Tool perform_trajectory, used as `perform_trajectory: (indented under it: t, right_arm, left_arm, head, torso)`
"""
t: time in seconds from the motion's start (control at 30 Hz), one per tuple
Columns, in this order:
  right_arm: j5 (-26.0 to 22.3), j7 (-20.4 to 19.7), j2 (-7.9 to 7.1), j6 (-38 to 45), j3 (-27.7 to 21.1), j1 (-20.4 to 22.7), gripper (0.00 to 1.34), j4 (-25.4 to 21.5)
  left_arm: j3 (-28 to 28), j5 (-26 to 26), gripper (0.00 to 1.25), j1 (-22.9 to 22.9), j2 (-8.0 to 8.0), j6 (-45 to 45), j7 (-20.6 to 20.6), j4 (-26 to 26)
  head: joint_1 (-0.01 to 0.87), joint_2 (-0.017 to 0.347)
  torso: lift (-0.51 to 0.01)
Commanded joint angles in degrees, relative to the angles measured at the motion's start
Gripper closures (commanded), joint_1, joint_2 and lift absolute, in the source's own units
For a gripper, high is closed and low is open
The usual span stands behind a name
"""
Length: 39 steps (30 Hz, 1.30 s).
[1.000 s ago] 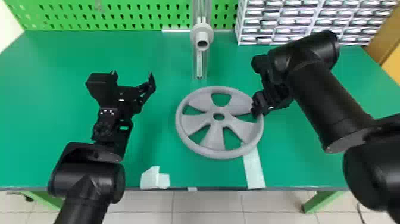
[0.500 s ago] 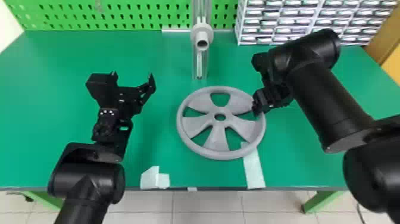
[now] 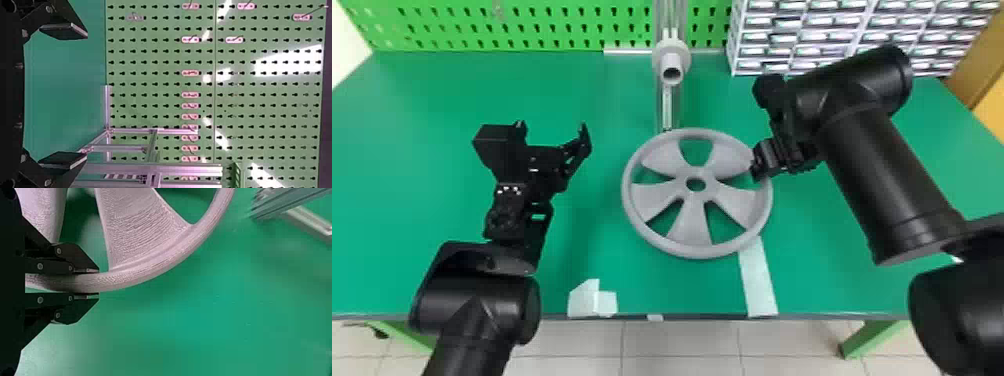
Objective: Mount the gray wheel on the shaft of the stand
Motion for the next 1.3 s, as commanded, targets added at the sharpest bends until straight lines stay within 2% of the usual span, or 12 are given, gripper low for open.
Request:
perform_trajectory:
  t: [0.0, 0.2, 0.6, 0.77, 0.97, 1.27]
  right_arm:
    - [-0.2, 0.0, -0.48, 0.1, -0.5, 2.3, 1.18, -5.2]
    - [-0.1, 0.0, -0.83, -0.6, -0.6, 4.9, 1.18, -10.3]
    - [-0.4, -0.1, -1.71, -7.8, -1.8, 10.8, 1.18, -18.3]
    - [-1.8, -2.6, -1.88, -9.8, -2.2, 12.9, 1.18, -21.0]
    - [-3.1, -3.2, -2.41, -14.4, -2.7, 15.7, 1.18, -23.7]
    - [-5.5, -5.3, -2.85, -22.4, -3.4, 20.0, 1.18, -26.9]
  left_arm:
    - [0.3, 0.1, 0.19, 0.4, 0.04, 0.1, 0.4, -0.4]
    - [0.6, 0.2, 0.19, 0.5, 0.04, 0.3, 0.6, -0.5]
    - [0.8, 0.3, 0.19, 0.5, -0.05, 0.5, 0.6, -0.7]
    - [0.9, 0.3, 0.19, 0.6, 0.04, 0.6, 0.7, -0.8]
    - [1.0, 1.0, 0.19, 0.6, 0.04, 0.6, 0.7, -1.0]
    - [1.7, 1.3, 0.19, 3.3, 0.04, 3.2, 2.1, -7.0]
  head:
    - [0.865, 0.052]
    - [0.865, 0.052]
    - [0.865, 0.052]
    - [0.865, 0.052]
    - [0.865, 0.052]
    - [0.865, 0.052]
  torso:
    - [-0.101]
    - [-0.101]
    - [-0.101]
    - [-0.101]
    - [-0.101]
    - [-0.101]
